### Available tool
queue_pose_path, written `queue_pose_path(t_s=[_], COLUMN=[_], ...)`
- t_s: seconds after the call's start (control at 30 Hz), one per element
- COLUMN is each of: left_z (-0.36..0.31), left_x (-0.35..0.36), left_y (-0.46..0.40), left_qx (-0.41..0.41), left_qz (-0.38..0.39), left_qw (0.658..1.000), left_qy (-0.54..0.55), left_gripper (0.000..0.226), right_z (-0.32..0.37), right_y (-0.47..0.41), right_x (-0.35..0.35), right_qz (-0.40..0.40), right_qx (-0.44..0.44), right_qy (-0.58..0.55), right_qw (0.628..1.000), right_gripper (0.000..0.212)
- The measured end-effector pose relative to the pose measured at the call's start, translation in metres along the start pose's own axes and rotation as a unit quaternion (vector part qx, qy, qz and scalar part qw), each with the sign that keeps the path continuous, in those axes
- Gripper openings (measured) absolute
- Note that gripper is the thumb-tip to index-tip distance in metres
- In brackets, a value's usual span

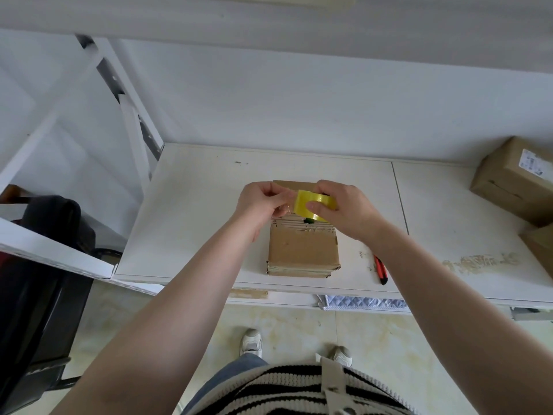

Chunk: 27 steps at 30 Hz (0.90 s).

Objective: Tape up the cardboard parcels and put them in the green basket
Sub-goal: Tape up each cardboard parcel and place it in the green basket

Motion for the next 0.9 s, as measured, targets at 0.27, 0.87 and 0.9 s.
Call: queue_pose_path(t_s=[0.27,0.87,0.9], left_z=[0.004,0.095,0.096], left_x=[-0.053,-0.044,-0.043], left_y=[-0.009,-0.020,-0.020], left_qx=[0.014,-0.067,-0.069], left_qz=[-0.068,-0.097,-0.098], left_qw=[0.998,0.992,0.991], left_qy=[0.011,0.044,0.052], left_gripper=[0.014,0.014,0.014], right_z=[-0.033,-0.057,-0.056], right_y=[-0.017,-0.034,-0.034], right_x=[-0.037,-0.001,-0.001], right_qz=[-0.055,-0.015,-0.015], right_qx=[0.079,0.170,0.167], right_qy=[0.184,0.173,0.176], right_qw=[0.978,0.970,0.970], right_gripper=[0.051,0.044,0.043])
Point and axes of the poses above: each hand's wrist, its own y-axis away from the middle knuckle, its own x-axis out of the palm, z = x × y, the point moved 9 cm from there along -y, towards the middle knuckle, and after that the axes turned 4 degrees about x, right-handed, at the moved point
